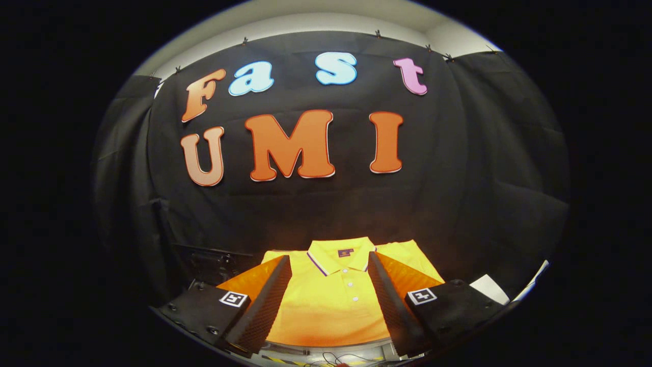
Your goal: Put the clothes into the washing machine and then close the washing machine lid.
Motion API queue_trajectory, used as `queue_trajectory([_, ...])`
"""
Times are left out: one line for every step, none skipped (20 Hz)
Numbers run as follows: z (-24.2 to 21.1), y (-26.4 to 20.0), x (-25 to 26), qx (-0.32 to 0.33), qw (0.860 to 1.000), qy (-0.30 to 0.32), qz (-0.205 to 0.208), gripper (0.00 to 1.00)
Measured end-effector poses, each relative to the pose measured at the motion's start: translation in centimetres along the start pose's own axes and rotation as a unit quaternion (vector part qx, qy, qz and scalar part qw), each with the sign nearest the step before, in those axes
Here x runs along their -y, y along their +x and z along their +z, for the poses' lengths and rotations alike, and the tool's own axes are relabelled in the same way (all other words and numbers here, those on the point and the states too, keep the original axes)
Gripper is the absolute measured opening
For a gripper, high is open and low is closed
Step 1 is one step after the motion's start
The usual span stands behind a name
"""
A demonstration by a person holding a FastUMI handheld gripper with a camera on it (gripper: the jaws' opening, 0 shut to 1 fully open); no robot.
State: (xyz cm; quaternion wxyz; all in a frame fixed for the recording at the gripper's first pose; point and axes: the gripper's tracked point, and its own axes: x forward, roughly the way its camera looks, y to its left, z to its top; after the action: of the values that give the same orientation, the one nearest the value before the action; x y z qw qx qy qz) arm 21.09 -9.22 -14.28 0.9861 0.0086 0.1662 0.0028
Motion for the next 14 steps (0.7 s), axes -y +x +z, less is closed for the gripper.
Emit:
queue_trajectory([-0.9, 1.6, 0.4, -0.015, 1.000, -0.002, -0.001, 0.98])
queue_trajectory([-2.0, 3.0, 0.9, -0.030, 1.000, -0.006, -0.003, 0.98])
queue_trajectory([-2.8, 4.4, 1.3, -0.043, 0.999, -0.008, -0.005, 0.98])
queue_trajectory([-3.8, 5.5, 1.7, -0.059, 0.998, -0.010, -0.007, 0.98])
queue_trajectory([-4.6, 6.7, 1.9, -0.073, 0.997, -0.008, -0.008, 0.98])
queue_trajectory([-5.4, 7.7, 2.2, -0.087, 0.996, -0.003, -0.009, 0.98])
queue_trajectory([-6.2, 8.6, 2.5, -0.100, 0.995, -0.001, -0.009, 0.98])
queue_trajectory([-6.8, 9.3, 2.7, -0.110, 0.994, 0.007, -0.007, 0.98])
queue_trajectory([-7.5, 10.1, 2.8, -0.121, 0.993, 0.013, -0.006, 0.98])
queue_trajectory([-8.0, 10.8, 3.1, -0.128, 0.992, 0.017, -0.008, 0.98])
queue_trajectory([-8.5, 11.5, 3.5, -0.138, 0.990, 0.017, -0.013, 0.98])
queue_trajectory([-8.9, 11.9, 3.8, -0.146, 0.989, 0.016, -0.017, 0.99])
queue_trajectory([-9.3, 12.4, 3.8, -0.156, 0.987, 0.015, -0.018, 0.99])
queue_trajectory([-9.7, 12.7, 3.7, -0.167, 0.986, 0.013, -0.016, 0.99])
